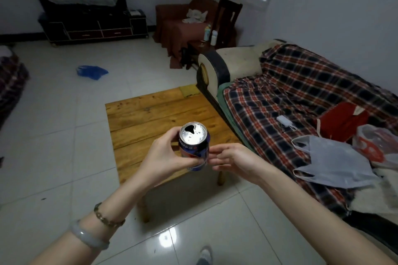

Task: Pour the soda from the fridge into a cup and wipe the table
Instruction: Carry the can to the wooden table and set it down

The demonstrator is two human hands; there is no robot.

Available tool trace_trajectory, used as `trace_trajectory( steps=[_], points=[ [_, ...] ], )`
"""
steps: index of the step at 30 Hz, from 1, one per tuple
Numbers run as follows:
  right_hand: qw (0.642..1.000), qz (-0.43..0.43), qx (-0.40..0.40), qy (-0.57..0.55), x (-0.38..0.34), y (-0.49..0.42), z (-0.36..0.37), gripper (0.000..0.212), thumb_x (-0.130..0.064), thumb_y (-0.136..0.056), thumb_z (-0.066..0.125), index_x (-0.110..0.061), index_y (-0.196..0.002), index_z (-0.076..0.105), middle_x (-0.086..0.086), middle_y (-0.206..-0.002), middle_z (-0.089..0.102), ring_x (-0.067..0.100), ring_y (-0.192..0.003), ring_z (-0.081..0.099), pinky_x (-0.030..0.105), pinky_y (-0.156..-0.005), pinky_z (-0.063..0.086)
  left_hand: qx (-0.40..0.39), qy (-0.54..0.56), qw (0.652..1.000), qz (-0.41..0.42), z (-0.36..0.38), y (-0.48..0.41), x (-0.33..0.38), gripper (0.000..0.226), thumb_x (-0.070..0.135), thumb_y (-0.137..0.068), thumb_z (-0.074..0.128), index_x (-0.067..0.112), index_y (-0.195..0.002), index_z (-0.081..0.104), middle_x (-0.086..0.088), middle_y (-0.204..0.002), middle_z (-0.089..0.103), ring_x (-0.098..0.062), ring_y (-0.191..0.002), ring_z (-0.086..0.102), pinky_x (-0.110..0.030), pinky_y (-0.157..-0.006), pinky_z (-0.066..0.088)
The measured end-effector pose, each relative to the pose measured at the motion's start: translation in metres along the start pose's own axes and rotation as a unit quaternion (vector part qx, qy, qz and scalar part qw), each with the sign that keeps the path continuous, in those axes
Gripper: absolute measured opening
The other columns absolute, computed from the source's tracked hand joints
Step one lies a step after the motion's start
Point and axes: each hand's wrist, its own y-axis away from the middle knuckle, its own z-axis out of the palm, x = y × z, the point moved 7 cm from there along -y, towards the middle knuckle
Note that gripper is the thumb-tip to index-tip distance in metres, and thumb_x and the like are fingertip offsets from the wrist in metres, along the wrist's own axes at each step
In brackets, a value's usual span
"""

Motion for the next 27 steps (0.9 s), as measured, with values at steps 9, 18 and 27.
trace_trajectory(
  steps=[9, 18, 27],
  points=[
    [0.999, 0.018, -0.049, -0.001, -0.047, -0.126, -0.055, 0.030, 0.003, -0.088, 0.043, -0.008, -0.110, 0.062, 0.010, -0.105, 0.070, 0.018, -0.095, 0.067, 0.031, -0.082, 0.052, 0.060, -0.019, 0.996, -0.062, 0.009, -0.112, -0.043, 0.076, 0.033, -0.055, 0.088, 0.033, -0.119, 0.048, 0.029, -0.108, 0.053, 0.007, -0.106, 0.050, -0.010, -0.087, 0.040],
    [0.997, 0.032, -0.067, 0.024, -0.076, -0.262, -0.077, 0.035, 0.005, -0.088, 0.043, -0.009, -0.115, 0.059, 0.010, -0.113, 0.066, 0.022, -0.106, 0.062, 0.037, -0.094, 0.051, 0.093, -0.016, 0.989, -0.115, -0.001, -0.216, -0.123, 0.071, 0.031, -0.056, 0.088, 0.036, -0.112, 0.046, 0.031, -0.104, 0.051, 0.014, -0.101, 0.047, -0.007, -0.081, 0.036],
    [0.990, 0.035, -0.079, 0.107, -0.100, -0.406, -0.084, 0.036, 0.006, -0.086, 0.050, -0.012, -0.117, 0.057, 0.001, -0.107, 0.063, 0.012, -0.100, 0.058, 0.028, -0.083, 0.049, 0.093, -0.044, 0.984, -0.145, -0.010, -0.320, -0.224, 0.070, 0.029, -0.054, 0.089, 0.025, -0.112, 0.050, 0.010, -0.110, 0.058, -0.003, -0.101, 0.054, -0.019, -0.084, 0.045]
  ],
)
